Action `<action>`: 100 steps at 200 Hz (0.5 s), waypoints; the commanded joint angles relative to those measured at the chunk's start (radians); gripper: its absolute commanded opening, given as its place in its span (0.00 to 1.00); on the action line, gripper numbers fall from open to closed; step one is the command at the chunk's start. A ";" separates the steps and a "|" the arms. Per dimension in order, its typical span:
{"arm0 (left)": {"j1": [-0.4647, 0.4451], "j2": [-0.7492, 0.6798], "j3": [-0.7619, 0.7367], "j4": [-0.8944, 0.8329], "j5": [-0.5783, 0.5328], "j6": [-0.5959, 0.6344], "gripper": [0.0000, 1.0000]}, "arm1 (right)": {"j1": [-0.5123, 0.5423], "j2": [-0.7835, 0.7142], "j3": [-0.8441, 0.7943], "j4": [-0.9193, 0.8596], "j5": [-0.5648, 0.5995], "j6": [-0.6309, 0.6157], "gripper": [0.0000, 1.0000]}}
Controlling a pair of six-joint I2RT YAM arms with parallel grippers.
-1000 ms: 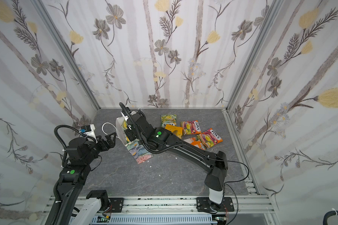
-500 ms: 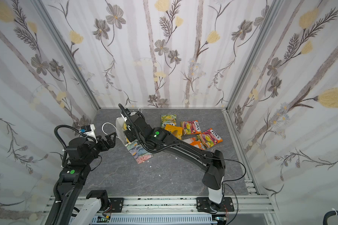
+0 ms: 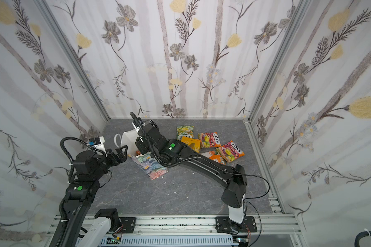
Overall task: Place the snacks into the paper bag
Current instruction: 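Lower the green packet into the paper bag and open the right gripper, then withdraw the right gripper from the bag toward the orange Fox's Fruits packet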
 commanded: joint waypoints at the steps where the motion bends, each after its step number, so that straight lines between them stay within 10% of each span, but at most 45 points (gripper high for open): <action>1: 0.001 0.001 -0.002 0.019 0.007 -0.005 1.00 | 0.001 -0.005 0.011 0.015 -0.010 0.000 0.35; 100: 0.001 0.006 0.000 0.022 0.036 0.000 0.87 | 0.005 -0.187 -0.113 0.060 -0.116 0.040 0.34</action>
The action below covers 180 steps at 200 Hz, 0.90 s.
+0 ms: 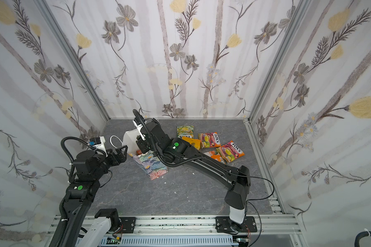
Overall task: Place the snacks into the paper bag
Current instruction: 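Withdraw the right gripper from the bag toward the orange Fox's Fruits packet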
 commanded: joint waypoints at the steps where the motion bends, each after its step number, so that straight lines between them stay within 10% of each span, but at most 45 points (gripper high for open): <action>1: 0.001 0.000 0.000 0.022 0.022 -0.001 0.87 | 0.005 -0.099 -0.092 0.068 -0.059 0.024 0.34; 116: 0.001 -0.021 0.000 0.014 0.001 -0.009 0.83 | -0.092 -0.675 -0.823 0.006 0.214 0.281 0.47; 180: 0.001 -0.002 -0.009 -0.007 0.007 -0.008 0.90 | -0.204 -0.518 -0.906 -0.176 0.362 0.372 0.48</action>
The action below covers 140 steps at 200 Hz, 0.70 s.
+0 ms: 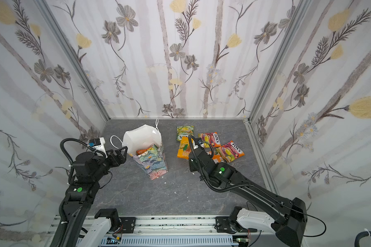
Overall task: Place the snacks into the paper bag
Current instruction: 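Withdraw the right gripper from the bag toward the orange Fox's Fruits packet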
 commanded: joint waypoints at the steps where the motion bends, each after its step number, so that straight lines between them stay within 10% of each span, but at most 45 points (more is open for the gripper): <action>1: 0.001 0.010 0.005 0.001 -0.008 0.008 0.90 | -0.023 0.059 -0.017 -0.033 0.060 0.041 0.49; 140: -0.001 -0.001 0.001 -0.002 -0.012 0.002 0.90 | -0.164 0.388 -0.056 0.064 0.017 -0.008 0.45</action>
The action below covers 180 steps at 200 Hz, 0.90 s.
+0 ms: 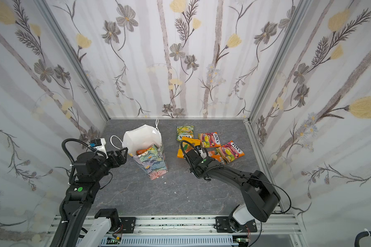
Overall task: Place the snacks into the paper bag
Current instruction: 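Withdraw the right gripper from the bag toward the orange Fox's Fruits packet, then lower the right gripper onto the orange Fox's Fruits packet edge and close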
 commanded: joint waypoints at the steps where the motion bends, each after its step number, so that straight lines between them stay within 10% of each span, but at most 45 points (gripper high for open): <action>1: 0.000 0.004 0.003 0.016 -0.005 0.002 0.90 | -0.010 0.033 -0.004 0.044 0.009 -0.016 0.45; 180: 0.001 0.001 0.001 0.015 -0.035 -0.001 0.92 | -0.044 0.129 -0.025 0.104 0.035 -0.038 0.45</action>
